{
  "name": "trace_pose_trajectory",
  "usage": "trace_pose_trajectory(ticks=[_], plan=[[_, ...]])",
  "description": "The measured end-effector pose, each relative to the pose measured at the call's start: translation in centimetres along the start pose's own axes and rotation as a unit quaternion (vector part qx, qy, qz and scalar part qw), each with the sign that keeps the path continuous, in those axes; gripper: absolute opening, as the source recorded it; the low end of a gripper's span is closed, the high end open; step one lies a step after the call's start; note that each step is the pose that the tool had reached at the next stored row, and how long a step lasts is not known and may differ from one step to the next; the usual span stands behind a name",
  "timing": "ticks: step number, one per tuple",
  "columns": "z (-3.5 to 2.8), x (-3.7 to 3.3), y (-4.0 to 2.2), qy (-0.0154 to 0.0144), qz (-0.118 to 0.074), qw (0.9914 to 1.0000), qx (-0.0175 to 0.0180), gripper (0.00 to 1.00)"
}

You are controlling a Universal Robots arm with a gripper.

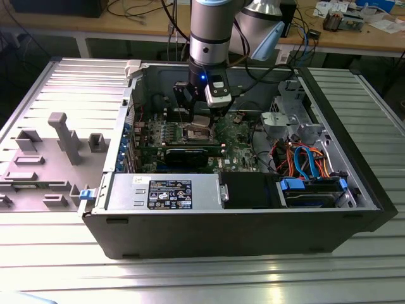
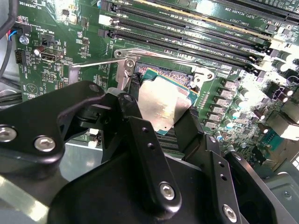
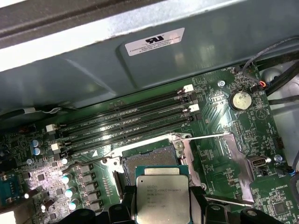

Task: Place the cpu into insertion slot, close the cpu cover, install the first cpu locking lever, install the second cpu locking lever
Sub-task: 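Place the cpu into insertion slot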

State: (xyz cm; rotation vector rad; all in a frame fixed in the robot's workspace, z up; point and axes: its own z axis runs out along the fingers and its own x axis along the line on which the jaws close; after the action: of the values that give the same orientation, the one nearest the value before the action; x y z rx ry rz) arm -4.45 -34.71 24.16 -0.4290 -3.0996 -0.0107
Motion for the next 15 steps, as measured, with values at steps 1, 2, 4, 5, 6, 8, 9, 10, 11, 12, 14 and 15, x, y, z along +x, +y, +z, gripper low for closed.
trace_pose_trajectory(ticks=[1, 2, 4, 5, 6, 8, 9, 10, 11, 12, 14, 15], plan=[[0.00, 0.00, 0.00, 0.0000, 0.000, 1.00000, 0.0001, 0.55], [0.00, 0.00, 0.00, 0.0000, 0.000, 1.00000, 0.0001, 0.55], [0.01, 0.00, 0.00, -0.0001, 0.001, 1.00000, 0.0002, 0.55], [0.01, 0.00, 0.00, -0.0001, 0.001, 1.00000, 0.0003, 0.55], [0.01, 0.00, 0.00, -0.0001, 0.001, 1.00000, 0.0004, 0.55], [0.02, 0.00, 0.00, -0.0002, 0.002, 1.00000, 0.0005, 0.55], [0.02, 0.00, 0.00, -0.0002, 0.002, 1.00000, 0.0006, 0.55], [0.02, 0.00, 0.00, -0.0002, 0.002, 1.00000, 0.0007, 0.55], [0.03, 0.00, 0.00, -0.0002, 0.002, 1.00000, 0.0008, 0.55], [0.03, 0.00, 0.00, -0.0002, 0.003, 1.00000, 0.0008, 0.55], [0.03, 0.00, 0.00, -0.0003, 0.003, 0.99999, 0.0011, 0.55], [0.04, 0.00, 0.00, -0.0004, 0.004, 0.99999, 0.0011, 0.55]])
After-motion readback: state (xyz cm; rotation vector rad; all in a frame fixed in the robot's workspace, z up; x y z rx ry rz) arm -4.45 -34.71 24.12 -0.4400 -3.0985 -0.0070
